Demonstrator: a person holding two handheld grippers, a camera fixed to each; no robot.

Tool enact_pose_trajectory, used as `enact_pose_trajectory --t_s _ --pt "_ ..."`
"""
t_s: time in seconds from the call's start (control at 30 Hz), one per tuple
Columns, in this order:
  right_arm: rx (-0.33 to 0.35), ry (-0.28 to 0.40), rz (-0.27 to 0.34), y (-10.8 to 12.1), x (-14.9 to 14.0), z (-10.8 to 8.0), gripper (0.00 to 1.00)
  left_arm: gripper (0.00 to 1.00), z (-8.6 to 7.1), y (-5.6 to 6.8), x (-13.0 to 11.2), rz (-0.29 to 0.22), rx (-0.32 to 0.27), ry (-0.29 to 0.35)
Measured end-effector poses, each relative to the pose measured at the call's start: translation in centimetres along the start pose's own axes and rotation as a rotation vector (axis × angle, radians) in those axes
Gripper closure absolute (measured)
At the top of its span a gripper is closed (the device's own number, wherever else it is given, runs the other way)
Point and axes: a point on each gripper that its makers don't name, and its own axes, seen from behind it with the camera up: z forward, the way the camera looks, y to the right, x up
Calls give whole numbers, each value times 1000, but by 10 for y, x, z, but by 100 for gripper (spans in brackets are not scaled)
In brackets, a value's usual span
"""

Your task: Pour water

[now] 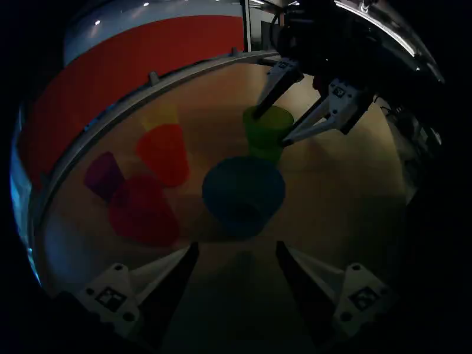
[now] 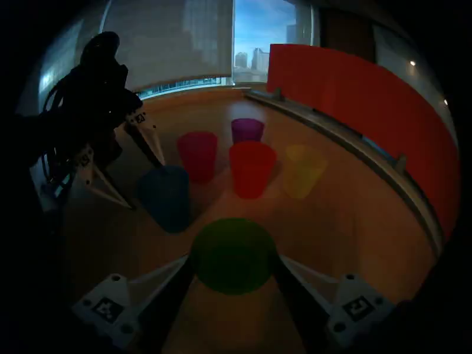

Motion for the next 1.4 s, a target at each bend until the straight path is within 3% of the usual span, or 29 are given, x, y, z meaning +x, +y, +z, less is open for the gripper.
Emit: enact_pose_trajectory --t_s 0.27,0.57,1.17,1.4 --pt "-15 -7 19 1 -5 -6 0 3 -7 0 -2 -15 13 11" --pt "-67 -5 14 3 -20 -27 1 3 -26 -11 -4 -63 63 47" --pt "-170 101 92 -4 -30 -86 1 3 -84 -46 -4 -207 257 194" --pt "-238 171 121 1 -19 -104 1 3 -106 -64 8 -247 357 296"
